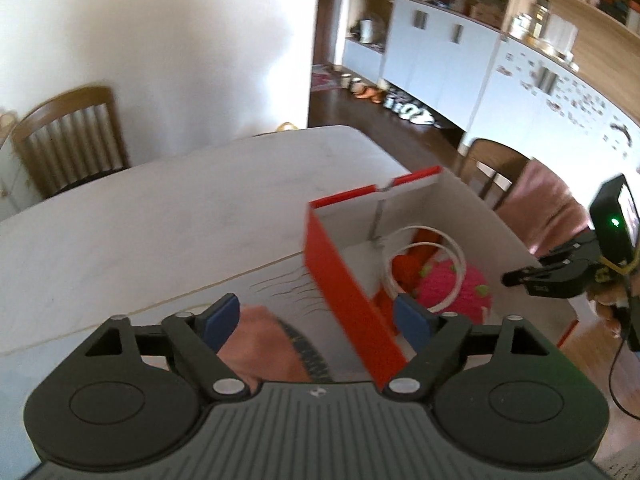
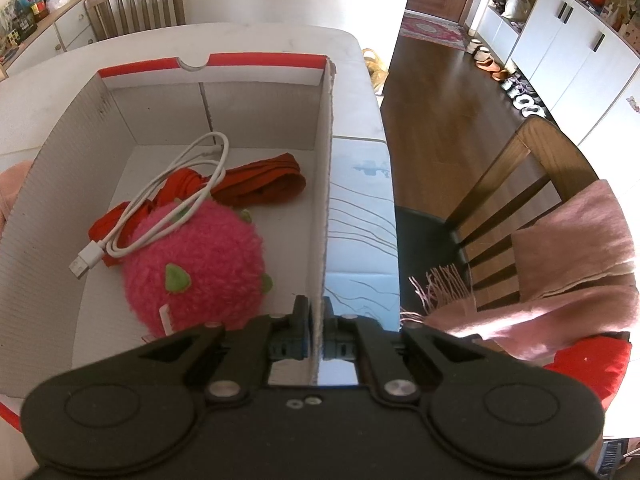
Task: Organize objects
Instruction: 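Move the left gripper out of the box down to the pink towel, then close the left gripper on the pink towel and lift it, then carry the pink towel with the left gripper over the box, then open the left gripper to drop the pink towel onto the ball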
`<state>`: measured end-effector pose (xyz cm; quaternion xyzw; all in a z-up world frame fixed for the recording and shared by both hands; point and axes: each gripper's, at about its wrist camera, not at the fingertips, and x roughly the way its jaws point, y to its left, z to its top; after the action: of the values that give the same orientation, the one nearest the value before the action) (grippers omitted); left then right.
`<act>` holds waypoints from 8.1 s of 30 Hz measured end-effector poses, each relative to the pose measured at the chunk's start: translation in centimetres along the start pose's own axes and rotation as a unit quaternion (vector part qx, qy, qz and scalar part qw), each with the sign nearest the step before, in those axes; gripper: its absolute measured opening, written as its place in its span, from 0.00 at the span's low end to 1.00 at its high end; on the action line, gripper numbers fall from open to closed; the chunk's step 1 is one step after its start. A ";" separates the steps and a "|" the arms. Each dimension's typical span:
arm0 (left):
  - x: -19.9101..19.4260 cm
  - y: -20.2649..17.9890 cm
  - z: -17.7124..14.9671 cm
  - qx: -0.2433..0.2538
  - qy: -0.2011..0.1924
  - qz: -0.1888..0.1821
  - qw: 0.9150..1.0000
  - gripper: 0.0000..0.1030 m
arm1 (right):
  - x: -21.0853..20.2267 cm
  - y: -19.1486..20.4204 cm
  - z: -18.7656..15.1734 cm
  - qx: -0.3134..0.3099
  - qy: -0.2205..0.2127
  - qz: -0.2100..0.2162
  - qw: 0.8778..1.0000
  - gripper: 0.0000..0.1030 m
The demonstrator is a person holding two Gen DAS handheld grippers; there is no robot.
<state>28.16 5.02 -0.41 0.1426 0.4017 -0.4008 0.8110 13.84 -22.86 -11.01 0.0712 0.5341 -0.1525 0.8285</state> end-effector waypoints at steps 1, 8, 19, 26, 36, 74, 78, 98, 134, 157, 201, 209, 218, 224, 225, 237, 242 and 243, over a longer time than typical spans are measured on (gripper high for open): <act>0.0 0.7 -0.2 -0.009 0.001 0.004 1.000 0.85 | 0.0 0.0 0.0 0.000 0.000 0.000 1.000 0.04; 1.1 3.6 -2.2 -0.056 0.011 0.024 0.998 1.00 | 0.0 0.1 0.0 -0.003 0.001 -0.002 1.000 0.04; 6.3 4.2 -5.7 -0.079 0.072 0.037 0.994 1.00 | 0.0 0.1 0.0 -0.004 0.002 -0.003 1.000 0.05; 9.2 4.8 -6.1 -0.104 0.097 0.045 0.989 1.00 | 0.0 0.0 -0.2 -0.006 0.003 -0.002 1.000 0.04; 12.2 6.5 -5.1 -0.145 0.115 0.076 0.980 1.00 | -0.1 0.0 -0.2 -0.006 0.003 -0.002 1.000 0.04; -3.9 2.6 -1.6 -0.116 -0.050 -0.052 0.991 0.08 | 0.3 0.0 -0.3 -0.007 0.005 -0.003 1.000 0.05; -3.2 2.2 -1.0 -0.098 -0.036 -0.044 0.994 0.08 | 0.3 0.0 -0.2 -0.008 0.004 -0.003 1.000 0.05; 8.2 4.8 -4.8 -0.117 0.088 0.000 0.989 0.73 | 0.4 0.2 -0.3 -0.009 0.009 -0.001 1.000 0.05; 4.8 3.9 -4.6 -0.126 0.053 -0.012 0.991 0.20 | 1.1 0.1 -0.7 -0.009 0.015 -0.002 1.000 0.05; -7.4 -0.3 2.8 -0.093 -0.099 -0.111 0.984 0.19 | 1.0 0.4 -0.8 -0.012 0.013 0.002 1.000 0.04; 11.3 -11.6 0.0 0.070 0.149 -0.137 0.977 0.19 | 1.4 0.3 -1.0 -0.008 0.015 0.011 1.000 0.04; 11.0 -11.0 -0.3 0.058 0.150 -0.135 0.978 0.36 | 1.5 0.2 -1.0 -0.009 0.015 0.011 1.000 0.04; 9.2 -10.9 -0.5 0.053 0.133 -0.146 0.979 0.64 | 1.5 0.1 -1.2 -0.011 0.015 0.010 1.000 0.04; 7.0 -10.5 -0.4 0.046 0.111 -0.150 0.981 0.65 | 1.5 0.1 -1.2 -0.012 0.015 0.009 1.000 0.04; 6.6 -10.4 -0.3 0.044 0.107 -0.151 0.982 0.65 | 1.5 0.2 -1.2 -0.012 0.015 0.009 1.000 0.04; 2.9 -8.5 -0.1 0.018 0.057 -0.124 0.990 0.70 | 1.2 0.3 -1.0 -0.012 0.016 0.007 1.000 0.04; 1.8 -6.8 -0.4 0.002 0.040 -0.105 0.994 0.73 | 0.9 0.3 -1.0 -0.013 0.014 0.007 1.000 0.03; 1.5 -6.3 -0.5 -0.002 0.036 -0.100 0.994 0.73 | 0.8 0.3 -1.0 -0.012 0.014 0.008 1.000 0.03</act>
<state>23.60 0.43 -1.32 0.1146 0.4438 -0.4738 0.7519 13.37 -22.47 -12.19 0.0675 0.5470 -0.1381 0.8229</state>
